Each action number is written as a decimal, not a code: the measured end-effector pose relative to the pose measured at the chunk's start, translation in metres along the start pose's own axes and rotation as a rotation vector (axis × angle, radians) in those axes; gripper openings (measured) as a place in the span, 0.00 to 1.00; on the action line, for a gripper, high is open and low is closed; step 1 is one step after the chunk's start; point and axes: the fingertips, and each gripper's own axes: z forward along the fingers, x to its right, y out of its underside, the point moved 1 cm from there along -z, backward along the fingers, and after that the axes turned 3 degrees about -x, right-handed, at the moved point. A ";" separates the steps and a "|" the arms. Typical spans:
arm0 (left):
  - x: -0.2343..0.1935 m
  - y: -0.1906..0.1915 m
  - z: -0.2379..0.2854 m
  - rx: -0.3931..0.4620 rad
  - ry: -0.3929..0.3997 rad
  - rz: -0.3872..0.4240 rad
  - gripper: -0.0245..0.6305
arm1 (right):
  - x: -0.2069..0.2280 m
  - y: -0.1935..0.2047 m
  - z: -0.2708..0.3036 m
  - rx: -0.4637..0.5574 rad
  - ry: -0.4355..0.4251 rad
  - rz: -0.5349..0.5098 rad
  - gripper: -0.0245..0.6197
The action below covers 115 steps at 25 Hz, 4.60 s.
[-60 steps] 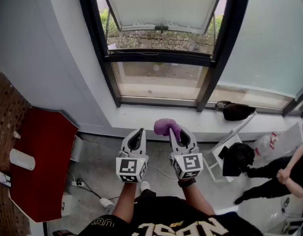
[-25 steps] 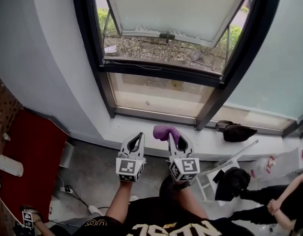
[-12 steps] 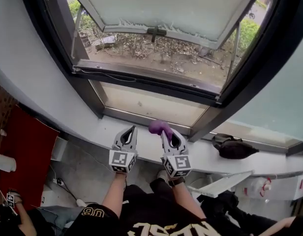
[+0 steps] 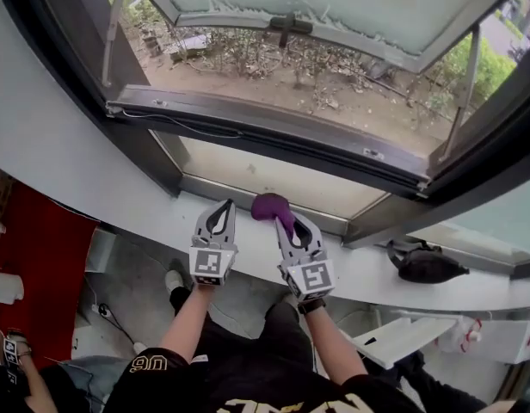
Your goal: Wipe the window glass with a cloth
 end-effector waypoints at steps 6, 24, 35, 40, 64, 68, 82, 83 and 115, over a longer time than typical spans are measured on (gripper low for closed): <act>-0.055 0.100 0.056 0.016 0.143 -0.093 0.06 | -0.007 0.052 0.089 0.009 0.058 0.011 0.16; -0.230 0.258 0.075 -0.047 0.189 -0.044 0.06 | -0.149 0.068 0.383 0.142 -0.106 -0.168 0.16; -0.246 0.258 0.069 -0.028 0.168 -0.117 0.06 | -0.194 0.064 0.451 0.267 -0.109 -0.009 0.16; -0.234 0.256 0.071 -0.026 0.194 -0.062 0.06 | -0.196 0.061 0.454 0.279 -0.136 0.038 0.16; 0.077 0.198 0.111 0.100 0.603 -0.139 0.06 | 0.140 0.028 0.083 0.381 0.322 0.016 0.16; 0.109 0.187 0.113 0.122 0.710 -0.127 0.06 | 0.200 0.024 0.012 0.382 0.450 -0.064 0.16; 0.052 0.175 0.065 0.140 0.936 -0.068 0.06 | 0.159 0.019 0.019 0.363 0.445 -0.147 0.15; 0.037 0.181 0.059 0.129 0.922 -0.051 0.06 | 0.133 0.021 0.042 0.356 0.388 -0.153 0.15; -0.018 0.216 0.029 0.032 0.712 -0.117 0.06 | 0.055 0.065 0.187 0.249 0.284 -0.041 0.15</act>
